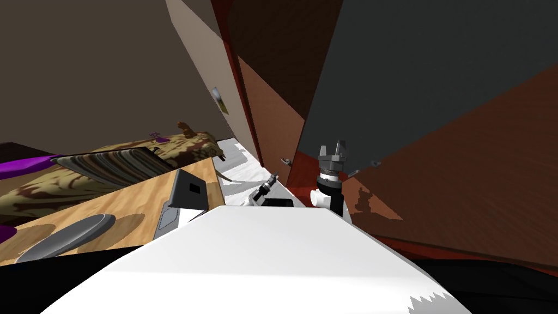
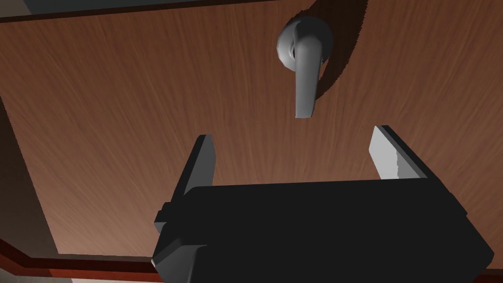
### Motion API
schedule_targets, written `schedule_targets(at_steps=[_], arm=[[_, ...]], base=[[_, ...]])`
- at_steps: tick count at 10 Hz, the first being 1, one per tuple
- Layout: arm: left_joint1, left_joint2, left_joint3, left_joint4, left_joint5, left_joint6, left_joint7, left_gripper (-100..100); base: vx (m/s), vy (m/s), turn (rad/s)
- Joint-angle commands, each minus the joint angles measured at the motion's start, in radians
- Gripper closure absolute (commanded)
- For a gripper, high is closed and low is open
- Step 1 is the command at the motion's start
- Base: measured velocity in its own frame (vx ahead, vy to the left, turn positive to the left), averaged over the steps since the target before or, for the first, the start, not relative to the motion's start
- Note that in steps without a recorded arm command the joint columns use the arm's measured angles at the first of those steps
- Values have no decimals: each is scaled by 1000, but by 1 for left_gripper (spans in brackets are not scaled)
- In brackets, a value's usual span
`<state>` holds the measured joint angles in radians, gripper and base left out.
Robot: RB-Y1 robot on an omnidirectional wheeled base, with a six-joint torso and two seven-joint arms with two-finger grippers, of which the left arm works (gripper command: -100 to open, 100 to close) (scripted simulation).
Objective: Push the door open
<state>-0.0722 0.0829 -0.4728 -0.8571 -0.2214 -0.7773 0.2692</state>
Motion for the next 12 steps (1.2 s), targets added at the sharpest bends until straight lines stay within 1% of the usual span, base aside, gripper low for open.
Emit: schedule_targets(at_steps=[1, 4, 5, 6, 7, 8, 9, 12], arm=[[-13, -4, -13, 32, -4, -8, 4, -100], [-34, -10, -32, 81, -9, -20, 9, -100], [-44, -13, -41, 106, -12, -26, 12, -100], [-46, -14, -43, 111, -13, -28, 13, -100], [-53, -17, -49, 127, -14, -32, 14, -100], [-50, -17, -46, 118, -13, -28, 13, -100], [-52, -14, -41, 127, -11, -29, 8, -100], [-53, -17, -35, 134, -8, -29, 1, -100]], base=[[128, 72, -18], [125, 48, -16], [166, 88, -19], [155, 71, -18], [136, 46, -8], [61, 22, -3], [101, -65, -47], [143, -132, -29]])
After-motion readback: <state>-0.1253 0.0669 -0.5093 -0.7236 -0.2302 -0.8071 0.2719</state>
